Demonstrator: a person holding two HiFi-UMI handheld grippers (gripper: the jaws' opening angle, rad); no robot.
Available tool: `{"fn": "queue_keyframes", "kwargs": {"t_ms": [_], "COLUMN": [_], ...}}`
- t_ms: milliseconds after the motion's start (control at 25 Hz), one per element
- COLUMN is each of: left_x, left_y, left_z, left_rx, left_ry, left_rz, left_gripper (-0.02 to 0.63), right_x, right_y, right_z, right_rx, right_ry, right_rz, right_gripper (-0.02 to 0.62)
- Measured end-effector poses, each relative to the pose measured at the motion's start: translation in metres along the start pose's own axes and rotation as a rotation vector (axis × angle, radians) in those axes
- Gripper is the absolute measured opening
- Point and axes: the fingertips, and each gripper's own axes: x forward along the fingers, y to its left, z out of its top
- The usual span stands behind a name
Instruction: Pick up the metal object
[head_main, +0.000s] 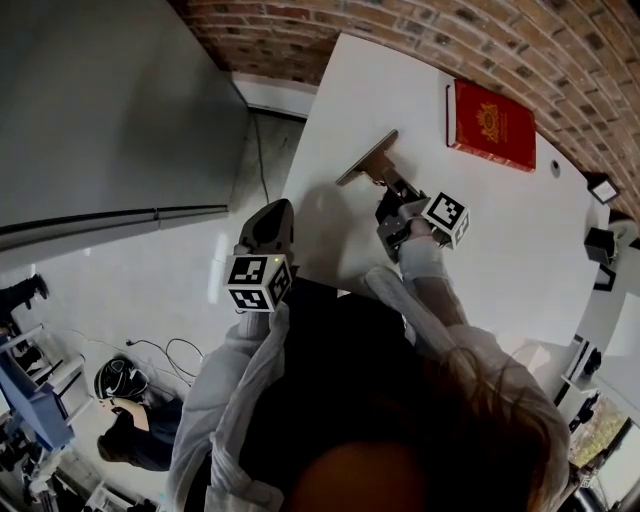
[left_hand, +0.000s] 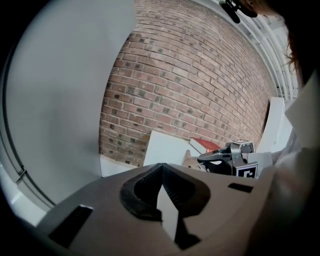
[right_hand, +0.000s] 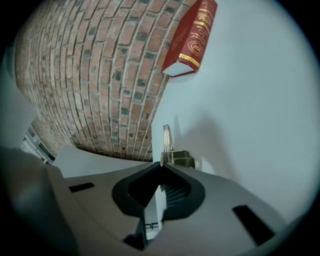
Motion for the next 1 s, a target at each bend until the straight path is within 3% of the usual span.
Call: {"fn": "queue_keyframes", "kwargs": {"t_ms": [160, 1000], "left_x": [-0.009, -0.107], "left_y": [-0.004, -0.076], "left_z": [-0.002, -0.026], "left_rx": [0.009, 0.026], "left_ry": [-0.011, -0.126], "left_rz": [-0.002, 0.06], "left_gripper": [0.014, 0.014], "right_x": [-0.007, -0.132], "right_y": [0.011, 0.042], "right_z": [-0.001, -0.032], "right_rx": [-0.086, -0.273], "right_ry": [0.001, 0.025], "right_rz": [0.021, 0.167], "right_gripper": [0.018, 0.017]}}
